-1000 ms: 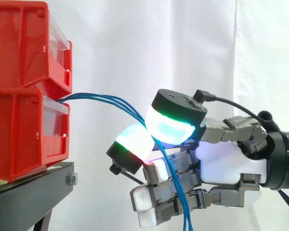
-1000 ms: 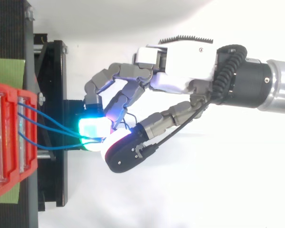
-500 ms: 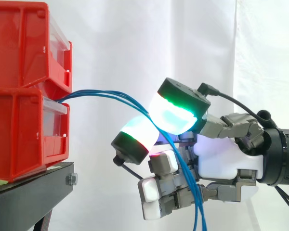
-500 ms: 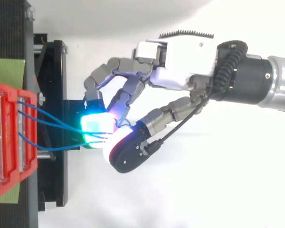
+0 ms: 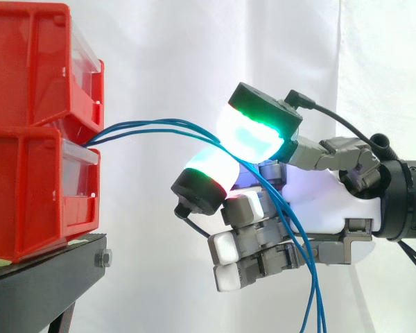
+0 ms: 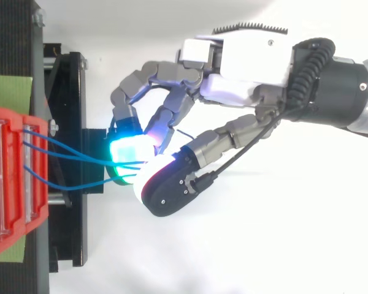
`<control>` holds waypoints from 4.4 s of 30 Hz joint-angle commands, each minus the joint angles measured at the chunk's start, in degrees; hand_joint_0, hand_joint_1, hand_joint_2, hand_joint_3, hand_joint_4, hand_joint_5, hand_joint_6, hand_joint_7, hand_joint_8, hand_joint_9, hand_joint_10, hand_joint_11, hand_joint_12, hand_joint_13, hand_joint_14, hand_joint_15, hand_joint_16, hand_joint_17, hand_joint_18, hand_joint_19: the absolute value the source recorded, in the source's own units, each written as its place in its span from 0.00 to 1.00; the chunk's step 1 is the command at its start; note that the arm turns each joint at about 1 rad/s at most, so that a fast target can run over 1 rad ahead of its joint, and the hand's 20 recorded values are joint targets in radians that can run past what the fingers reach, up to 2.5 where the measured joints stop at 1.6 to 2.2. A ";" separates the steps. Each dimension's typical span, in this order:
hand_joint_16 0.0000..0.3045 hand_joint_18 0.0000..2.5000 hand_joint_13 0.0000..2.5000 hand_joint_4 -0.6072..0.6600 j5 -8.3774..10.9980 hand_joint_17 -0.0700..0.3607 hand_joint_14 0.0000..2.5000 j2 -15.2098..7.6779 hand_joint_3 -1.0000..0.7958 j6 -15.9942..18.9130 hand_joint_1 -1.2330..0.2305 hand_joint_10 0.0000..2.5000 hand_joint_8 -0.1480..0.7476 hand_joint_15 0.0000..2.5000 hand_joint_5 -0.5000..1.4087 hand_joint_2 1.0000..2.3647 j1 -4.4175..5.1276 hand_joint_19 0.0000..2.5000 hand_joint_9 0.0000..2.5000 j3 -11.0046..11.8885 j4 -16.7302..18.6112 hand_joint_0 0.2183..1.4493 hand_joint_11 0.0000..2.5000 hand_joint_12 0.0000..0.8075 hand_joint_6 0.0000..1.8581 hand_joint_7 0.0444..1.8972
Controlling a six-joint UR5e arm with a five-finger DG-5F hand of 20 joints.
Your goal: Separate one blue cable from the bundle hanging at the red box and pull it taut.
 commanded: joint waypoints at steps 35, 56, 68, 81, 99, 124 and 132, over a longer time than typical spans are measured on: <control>0.12 0.33 0.41 0.55 -0.29 0.36 0.01 0.19 0.35 -0.30 0.28 0.00 0.58 0.20 0.19 0.01 -1.20 0.20 0.44 2.64 -1.33 0.36 0.30 0.42 0.50 0.55; 0.12 0.36 0.42 0.55 -0.37 0.36 0.01 0.10 0.28 -0.21 0.35 0.01 0.59 0.21 0.19 0.00 -1.29 0.22 0.45 2.56 -1.06 0.34 0.30 0.42 0.49 0.55; 0.12 0.35 0.41 0.46 -0.37 0.36 0.01 0.10 0.45 -0.21 0.26 0.01 0.57 0.21 0.17 0.02 -1.03 0.23 0.42 2.64 -1.15 0.42 0.31 0.41 0.52 0.59; 0.11 0.36 0.43 0.44 -0.29 0.34 0.01 0.10 0.28 -0.13 0.22 0.00 0.55 0.22 0.19 0.00 -1.03 0.22 0.46 2.56 -1.41 0.46 0.33 0.39 0.52 0.60; 0.12 0.38 0.46 0.35 -0.29 0.35 0.01 0.10 0.28 -0.13 0.34 0.01 0.53 0.23 0.22 0.00 -1.03 0.24 0.49 2.56 -1.41 0.32 0.27 0.39 0.46 0.62; 0.12 0.41 0.48 0.37 -0.11 0.35 0.01 0.10 0.28 -0.13 0.40 0.01 0.54 0.20 0.23 0.00 -0.76 0.21 0.51 2.47 -1.33 0.30 0.21 0.38 0.47 0.59; 0.12 0.41 0.49 0.45 -0.11 0.36 0.01 0.10 0.41 -0.13 0.36 0.01 0.57 0.20 0.23 0.01 -0.68 0.22 0.51 2.38 -1.15 0.31 0.19 0.39 0.44 0.68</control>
